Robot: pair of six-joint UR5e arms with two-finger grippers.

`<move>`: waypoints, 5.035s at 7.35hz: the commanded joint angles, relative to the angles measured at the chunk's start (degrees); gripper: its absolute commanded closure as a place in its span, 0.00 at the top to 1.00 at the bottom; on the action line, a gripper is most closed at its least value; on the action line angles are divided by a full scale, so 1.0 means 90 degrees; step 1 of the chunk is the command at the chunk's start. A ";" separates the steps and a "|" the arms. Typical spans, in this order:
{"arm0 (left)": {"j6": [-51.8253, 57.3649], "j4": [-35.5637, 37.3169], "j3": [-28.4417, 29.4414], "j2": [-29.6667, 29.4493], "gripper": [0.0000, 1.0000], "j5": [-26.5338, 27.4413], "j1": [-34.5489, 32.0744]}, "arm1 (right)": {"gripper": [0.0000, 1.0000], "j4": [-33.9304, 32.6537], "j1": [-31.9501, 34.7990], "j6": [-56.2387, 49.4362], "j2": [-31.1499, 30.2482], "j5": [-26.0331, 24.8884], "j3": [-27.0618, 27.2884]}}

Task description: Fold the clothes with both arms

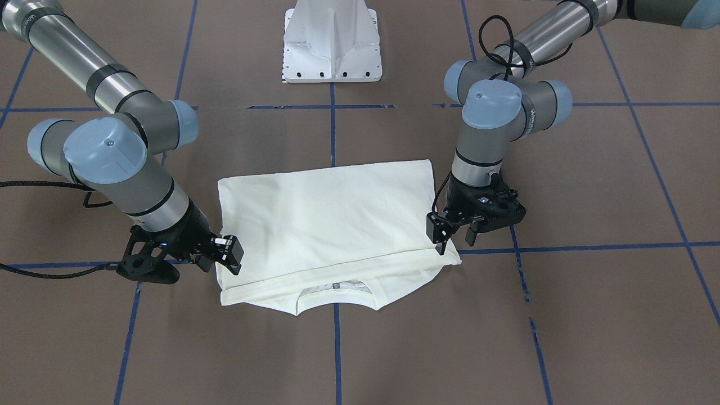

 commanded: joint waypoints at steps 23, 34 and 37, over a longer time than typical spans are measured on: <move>-0.0097 0.0175 -0.1390 0.0415 1.00 0.0000 0.0296 | 0.99 0.0113 -0.4896 0.0718 -0.5166 -0.0794 0.5079; -0.3310 0.0517 -0.1497 0.0531 0.32 -0.0498 0.2610 | 1.00 0.1041 -0.1976 0.0698 -0.4658 -0.1077 0.4991; -0.3310 0.0527 -0.1653 0.0571 0.00 -0.0498 0.2631 | 1.00 0.1041 -0.1937 0.0698 -0.4658 -0.1067 0.5001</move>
